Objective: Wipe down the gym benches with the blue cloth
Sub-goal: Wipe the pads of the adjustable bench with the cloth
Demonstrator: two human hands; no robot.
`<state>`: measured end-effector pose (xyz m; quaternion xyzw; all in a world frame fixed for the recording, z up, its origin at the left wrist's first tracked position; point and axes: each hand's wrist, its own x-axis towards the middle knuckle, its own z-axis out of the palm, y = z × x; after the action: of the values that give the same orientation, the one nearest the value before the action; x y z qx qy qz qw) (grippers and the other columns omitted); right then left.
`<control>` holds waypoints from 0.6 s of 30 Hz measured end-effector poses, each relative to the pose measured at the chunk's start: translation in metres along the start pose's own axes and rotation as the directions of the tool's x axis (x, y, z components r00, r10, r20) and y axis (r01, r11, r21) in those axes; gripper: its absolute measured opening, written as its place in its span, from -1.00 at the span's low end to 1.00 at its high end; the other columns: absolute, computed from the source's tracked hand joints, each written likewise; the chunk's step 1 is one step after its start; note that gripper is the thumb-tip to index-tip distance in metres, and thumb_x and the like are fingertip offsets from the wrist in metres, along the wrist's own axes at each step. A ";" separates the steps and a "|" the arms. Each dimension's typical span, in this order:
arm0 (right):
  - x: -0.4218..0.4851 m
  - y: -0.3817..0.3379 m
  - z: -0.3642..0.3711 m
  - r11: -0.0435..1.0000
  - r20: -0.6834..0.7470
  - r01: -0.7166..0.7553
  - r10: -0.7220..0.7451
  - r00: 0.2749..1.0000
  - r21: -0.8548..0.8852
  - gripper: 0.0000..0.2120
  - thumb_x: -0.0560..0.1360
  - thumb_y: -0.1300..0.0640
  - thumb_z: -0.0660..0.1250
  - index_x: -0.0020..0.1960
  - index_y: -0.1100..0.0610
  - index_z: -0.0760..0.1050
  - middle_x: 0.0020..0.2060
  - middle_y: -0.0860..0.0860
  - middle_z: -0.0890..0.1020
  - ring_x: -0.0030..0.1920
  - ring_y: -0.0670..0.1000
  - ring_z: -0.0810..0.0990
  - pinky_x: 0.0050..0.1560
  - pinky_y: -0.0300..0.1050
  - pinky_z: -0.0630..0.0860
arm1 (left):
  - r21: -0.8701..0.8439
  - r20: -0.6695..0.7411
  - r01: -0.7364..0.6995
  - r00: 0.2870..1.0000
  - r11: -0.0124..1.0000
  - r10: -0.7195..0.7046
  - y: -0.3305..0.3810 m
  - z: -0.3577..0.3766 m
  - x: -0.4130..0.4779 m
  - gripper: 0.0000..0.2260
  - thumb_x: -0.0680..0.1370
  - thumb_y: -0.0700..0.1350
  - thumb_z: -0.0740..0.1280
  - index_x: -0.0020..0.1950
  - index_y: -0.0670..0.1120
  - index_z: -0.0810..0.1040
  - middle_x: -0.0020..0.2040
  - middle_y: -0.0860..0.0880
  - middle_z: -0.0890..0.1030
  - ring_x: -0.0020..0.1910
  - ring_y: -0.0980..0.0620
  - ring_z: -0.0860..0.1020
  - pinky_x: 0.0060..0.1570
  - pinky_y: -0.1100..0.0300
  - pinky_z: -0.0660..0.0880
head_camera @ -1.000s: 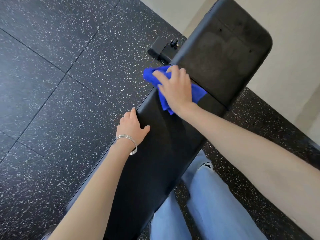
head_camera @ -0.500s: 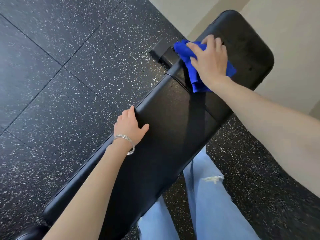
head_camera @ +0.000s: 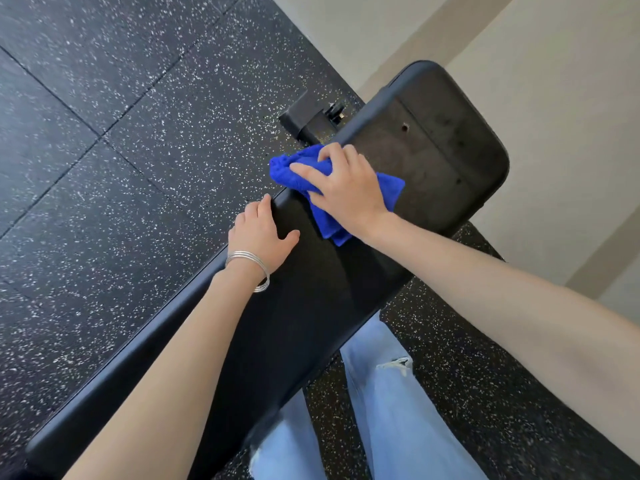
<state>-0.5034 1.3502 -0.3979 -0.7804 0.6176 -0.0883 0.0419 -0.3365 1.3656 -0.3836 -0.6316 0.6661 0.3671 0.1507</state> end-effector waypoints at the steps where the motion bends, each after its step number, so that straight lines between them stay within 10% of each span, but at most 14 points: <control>1: 0.004 0.010 0.000 0.999 -0.002 0.047 -0.047 0.999 -0.007 -0.64 0.36 0.09 0.16 0.09 -0.05 0.58 -0.18 0.11 0.57 -0.30 0.13 0.50 -0.35 -0.08 0.42 | 0.000 -0.001 0.003 1.000 1.000 -0.003 0.003 0.000 0.002 -0.28 0.51 0.11 0.31 0.53 -0.14 0.06 0.47 -0.14 0.23 0.42 -0.18 0.25 0.38 -0.06 0.23; 5: 0.021 0.050 -0.003 0.993 -0.007 0.084 -0.084 0.996 -0.080 -0.68 0.32 0.10 0.26 0.04 -0.09 0.58 -0.21 0.08 0.58 -0.31 0.12 0.50 -0.37 -0.10 0.40 | 0.004 -0.018 0.010 1.000 1.000 -0.009 0.019 0.000 0.010 -0.29 0.51 0.11 0.31 0.53 -0.14 0.07 0.46 -0.14 0.25 0.41 -0.19 0.26 0.37 -0.07 0.24; 14: 0.041 0.142 -0.029 0.837 0.032 -0.540 0.544 0.838 -0.088 -0.61 0.55 -0.03 0.17 0.38 -0.12 0.33 0.19 0.11 0.42 0.11 0.17 0.43 0.11 0.01 0.39 | 0.014 -0.058 -0.013 0.998 1.000 0.013 0.048 0.001 0.025 -0.29 0.52 0.12 0.29 0.53 -0.15 0.06 0.47 -0.15 0.23 0.42 -0.19 0.25 0.37 -0.08 0.23; 18: 0.018 0.109 -0.022 0.844 -0.007 -0.536 0.536 0.844 0.000 -0.61 0.52 0.01 0.21 0.34 -0.07 0.40 0.13 0.12 0.46 -0.01 0.19 0.45 0.04 -0.01 0.43 | 0.021 -0.085 -0.016 0.996 1.000 0.018 0.054 0.004 0.029 -0.29 0.52 0.13 0.29 0.52 -0.16 0.07 0.48 -0.14 0.22 0.42 -0.18 0.26 0.37 -0.07 0.23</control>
<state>-0.6074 1.3086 -0.3940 -0.5767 0.8111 -0.0748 0.0621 -0.3937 1.3438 -0.3893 -0.6392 0.6811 0.3344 0.1256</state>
